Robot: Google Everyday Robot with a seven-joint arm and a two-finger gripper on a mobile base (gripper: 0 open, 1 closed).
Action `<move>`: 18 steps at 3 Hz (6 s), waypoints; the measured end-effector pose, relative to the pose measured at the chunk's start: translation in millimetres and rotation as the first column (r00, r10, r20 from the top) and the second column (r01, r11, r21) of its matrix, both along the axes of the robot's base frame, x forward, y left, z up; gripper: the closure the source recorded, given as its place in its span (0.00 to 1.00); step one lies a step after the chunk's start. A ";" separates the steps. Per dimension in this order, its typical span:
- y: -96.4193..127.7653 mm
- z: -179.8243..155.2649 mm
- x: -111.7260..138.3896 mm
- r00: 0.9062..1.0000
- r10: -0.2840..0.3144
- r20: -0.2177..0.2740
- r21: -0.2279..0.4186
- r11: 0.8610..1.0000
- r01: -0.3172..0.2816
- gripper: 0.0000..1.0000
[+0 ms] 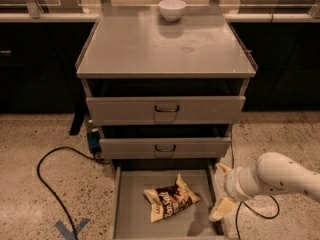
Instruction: Pick brown chip bag from bottom drawer and place on counter
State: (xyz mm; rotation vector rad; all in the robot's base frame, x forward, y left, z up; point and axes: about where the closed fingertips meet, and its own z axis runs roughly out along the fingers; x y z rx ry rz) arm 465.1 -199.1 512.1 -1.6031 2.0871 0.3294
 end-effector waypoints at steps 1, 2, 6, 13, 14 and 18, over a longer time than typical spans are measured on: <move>15.6 -55.3 5.4 0.999 -0.041 -0.036 0.086 0.995 0.044 0.00; 36.6 -132.8 7.2 0.989 -0.024 -0.146 0.158 0.986 0.047 0.00; 93.9 -224.0 32.0 0.981 0.046 -0.188 0.213 0.977 -0.005 0.00; 131.8 -325.5 101.1 0.987 0.104 -0.118 0.117 0.989 -0.091 0.00; 132.5 -342.3 102.2 0.984 0.099 -0.145 0.115 0.990 -0.082 0.00; 139.7 -362.7 96.6 0.977 0.110 -0.184 0.110 0.990 -0.090 0.64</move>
Offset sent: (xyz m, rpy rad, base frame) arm 0.0117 0.0459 -0.1753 0.1716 0.1591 -0.1112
